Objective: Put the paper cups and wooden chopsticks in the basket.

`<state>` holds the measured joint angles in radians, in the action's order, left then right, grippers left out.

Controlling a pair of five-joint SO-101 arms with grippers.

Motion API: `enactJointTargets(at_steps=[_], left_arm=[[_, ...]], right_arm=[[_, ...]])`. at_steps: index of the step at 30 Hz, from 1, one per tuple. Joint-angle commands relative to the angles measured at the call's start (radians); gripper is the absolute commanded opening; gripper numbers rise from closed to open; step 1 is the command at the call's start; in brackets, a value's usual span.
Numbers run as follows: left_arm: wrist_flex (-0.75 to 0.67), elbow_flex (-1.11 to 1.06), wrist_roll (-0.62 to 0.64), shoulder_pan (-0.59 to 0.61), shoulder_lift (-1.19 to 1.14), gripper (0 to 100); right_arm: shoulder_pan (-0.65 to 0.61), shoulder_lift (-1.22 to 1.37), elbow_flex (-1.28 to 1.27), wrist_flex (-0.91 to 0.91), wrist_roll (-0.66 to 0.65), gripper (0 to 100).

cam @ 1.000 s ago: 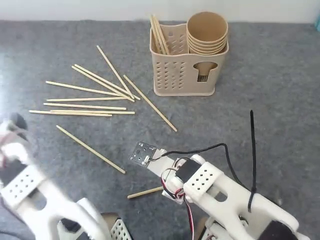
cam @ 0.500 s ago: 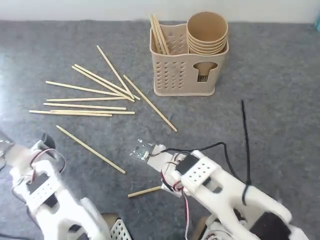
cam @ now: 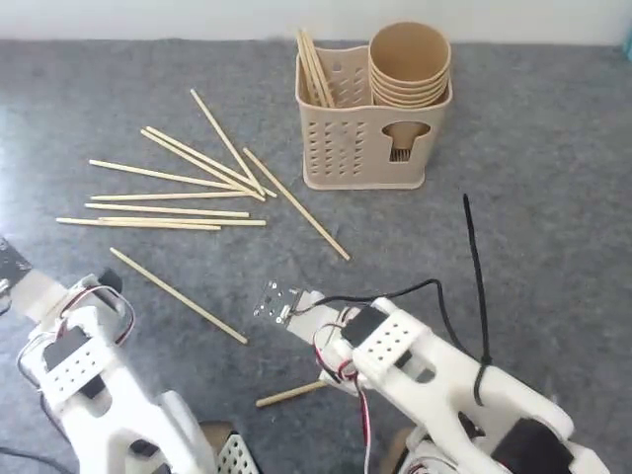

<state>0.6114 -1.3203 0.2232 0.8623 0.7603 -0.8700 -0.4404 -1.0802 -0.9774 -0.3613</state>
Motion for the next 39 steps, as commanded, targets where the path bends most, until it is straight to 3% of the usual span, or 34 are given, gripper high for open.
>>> enactJointTargets(at_steps=[1, 7, 10, 18, 26, 28, 32, 39], left_arm=[[0.005, 0.053, 0.009, -0.005, 0.026, 29], [0.049, 0.056, 0.031, -0.008, 0.026, 29], [0.089, 0.077, 0.032, -0.006, 0.026, 29], [0.103, 0.090, 0.035, -0.005, 0.026, 29], [0.103, 0.088, 0.035, -0.005, 0.026, 29], [0.106, 0.085, 0.035, -0.008, 0.026, 29], [0.138, 0.085, 0.037, -0.012, 0.026, 29], [0.210, 0.087, 0.091, -0.083, 0.028, 28]], right_arm=[[-0.028, -0.148, 0.002, -0.081, -0.025, 7.6], [-0.038, -0.406, -0.009, -0.262, -0.028, 18.5], [-0.044, -0.432, -0.060, -0.231, -0.066, 18.7], [-0.041, -0.159, -0.104, -0.114, -0.186, 18.7], [-0.039, -0.028, -0.058, -0.065, -0.190, 18.7], [-0.030, -0.025, -0.058, -0.042, -0.187, 16.4], [0.073, -0.031, -0.058, 0.025, -0.187, 0.0], [0.150, -0.035, 0.002, -0.024, -0.183, 0.8]])
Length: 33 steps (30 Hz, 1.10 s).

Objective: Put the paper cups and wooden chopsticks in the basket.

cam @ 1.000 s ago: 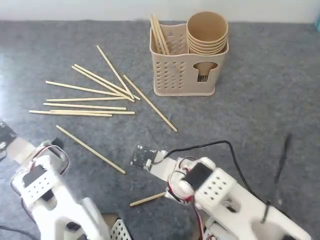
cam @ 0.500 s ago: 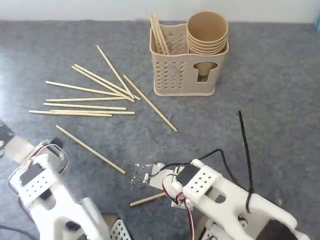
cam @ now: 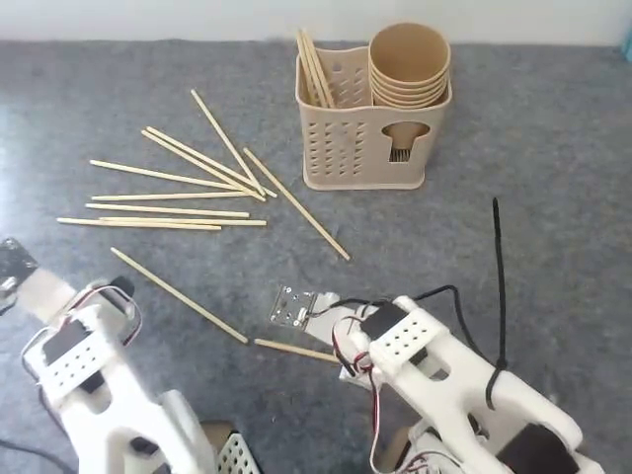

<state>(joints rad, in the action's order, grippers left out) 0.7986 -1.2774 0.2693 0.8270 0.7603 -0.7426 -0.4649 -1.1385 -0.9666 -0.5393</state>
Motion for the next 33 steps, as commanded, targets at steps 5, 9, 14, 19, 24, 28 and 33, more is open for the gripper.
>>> enactJointTargets(at_steps=[5, 9, 14, 19, 24, 28, 33], left_arm=[[0.025, 0.044, 0.201, -0.144, 0.026, 29], [-0.029, 0.042, 0.262, -0.212, 0.026, 29], [-0.118, 0.038, 0.321, -0.264, 0.015, 28], [-0.117, 0.114, 0.341, -0.272, -0.175, 28], [-0.118, 0.283, 0.339, -0.267, -0.476, 28], [-0.115, 0.421, 0.339, -0.230, -0.663, 28], [-0.064, 0.608, 0.338, -0.224, -0.818, 22]], right_arm=[[0.019, -0.134, 0.120, -0.110, 0.063, 0.8], [0.021, -0.332, 0.129, -0.156, 0.086, 0.8], [0.018, -0.572, 0.129, -0.220, 0.121, 0.8], [0.024, -0.679, 0.129, -0.251, 0.121, 0.8], [0.024, -0.682, 0.130, -0.240, 0.184, 0.8], [0.024, -0.682, 0.160, -0.242, 0.199, 0.8], [0.024, -0.682, 0.180, -0.242, 0.199, 0.8]])
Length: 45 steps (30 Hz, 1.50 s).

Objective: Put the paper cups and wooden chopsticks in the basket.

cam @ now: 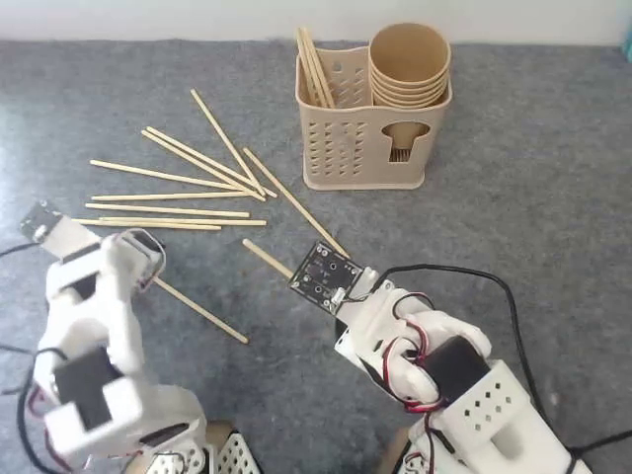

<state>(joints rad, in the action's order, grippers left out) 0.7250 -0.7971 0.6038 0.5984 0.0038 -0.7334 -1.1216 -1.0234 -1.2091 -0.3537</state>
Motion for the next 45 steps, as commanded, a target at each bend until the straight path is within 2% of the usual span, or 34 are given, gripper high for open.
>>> enactJointTargets(at_steps=[1, 4, 7, 18, 21, 26, 32, 36, 39, 41, 45], left_arm=[[0.012, 0.165, 0.002, 0.005, -0.094, 18], [0.078, 0.265, -0.003, -0.009, -0.178, 7], [0.152, 0.341, -0.057, -0.037, -0.242, 2], [0.218, 0.387, -0.068, -0.040, -0.264, 1], [0.249, 0.386, -0.069, -0.040, -0.206, 1], [0.293, 0.381, -0.071, -0.037, -0.003, 1], [0.316, 0.380, -0.071, -0.040, 0.265, 1], [0.284, 0.380, -0.072, -0.041, 0.408, 1], [0.244, 0.377, -0.074, -0.040, 0.494, 1], [0.207, 0.352, -0.074, -0.038, 0.548, 1], [0.080, 0.220, -0.107, -0.037, 0.674, 1]], right_arm=[[0.015, -0.025, 0.066, 0.001, 0.014, 0.8], [0.015, -0.025, 0.066, -0.004, 0.014, 0.8], [0.015, -0.024, 0.066, -0.007, 0.014, 0.8], [0.030, -0.033, 0.127, 0.010, 0.018, 0.8], [0.091, -0.033, 0.210, 0.068, 0.127, 0.8], [0.226, -0.033, 0.307, 0.259, 0.325, 0.8], [0.317, -0.022, 0.311, 0.529, 0.520, 0.8], [0.355, -0.022, 0.247, 0.842, 0.641, 0.8], [0.357, 0.013, 0.155, 1.184, 0.654, 0.8], [0.357, 0.085, 0.135, 1.348, 0.624, 0.8], [0.361, 0.292, 0.198, 1.454, 0.589, 0.8]])
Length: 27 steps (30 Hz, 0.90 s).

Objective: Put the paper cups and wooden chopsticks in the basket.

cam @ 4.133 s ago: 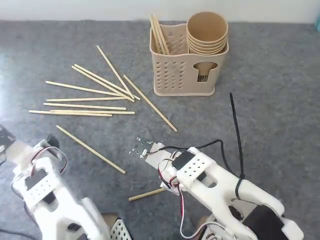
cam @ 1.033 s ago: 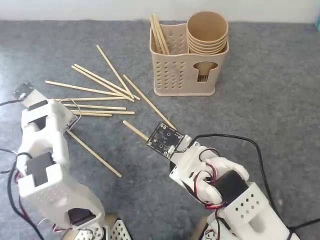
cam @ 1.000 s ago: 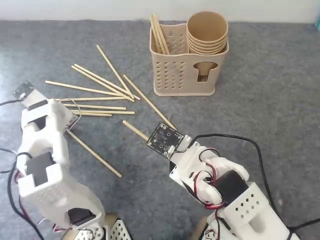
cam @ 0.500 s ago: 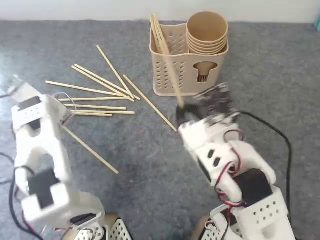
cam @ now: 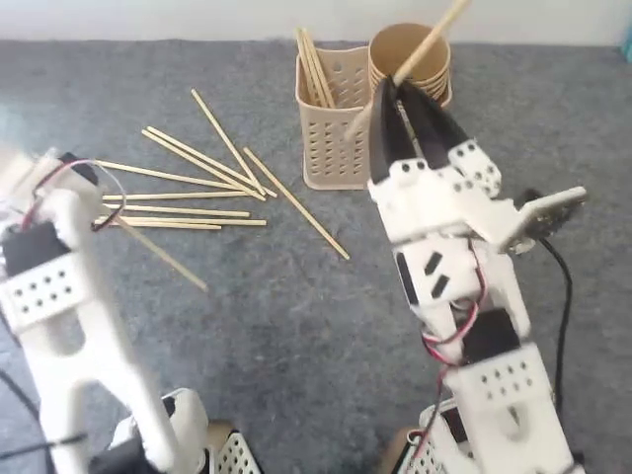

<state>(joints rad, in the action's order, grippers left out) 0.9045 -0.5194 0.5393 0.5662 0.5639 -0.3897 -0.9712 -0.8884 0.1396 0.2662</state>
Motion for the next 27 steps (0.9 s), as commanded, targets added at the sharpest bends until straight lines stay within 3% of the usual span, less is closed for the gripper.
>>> enactJointTargets(at_steps=[1, 6, 17, 19, 23, 27], left_arm=[[-0.141, -0.104, -0.064, -0.005, 0.147, 1], [-0.279, -0.314, -0.091, 0.023, 0.313, 1], [-0.322, -0.506, -0.092, 0.057, 0.535, 1], [-0.322, -0.515, -0.092, 0.057, 0.562, 1], [-0.321, -0.519, -0.089, 0.052, 0.592, 1], [-0.327, -0.510, -0.084, 0.051, 0.595, 1]], right_arm=[[0.018, 0.197, 0.092, 0.116, -0.034, 0.8], [0.019, 0.467, 0.279, 0.166, -0.038, 0.8], [0.030, 1.004, 0.749, 0.159, -0.210, 1.0], [0.035, 1.047, 0.760, 0.157, -0.267, 2.5], [0.041, 1.058, 0.760, 0.061, -0.296, 15.1], [0.041, 0.986, 0.758, 0.002, -0.295, 13.1]])
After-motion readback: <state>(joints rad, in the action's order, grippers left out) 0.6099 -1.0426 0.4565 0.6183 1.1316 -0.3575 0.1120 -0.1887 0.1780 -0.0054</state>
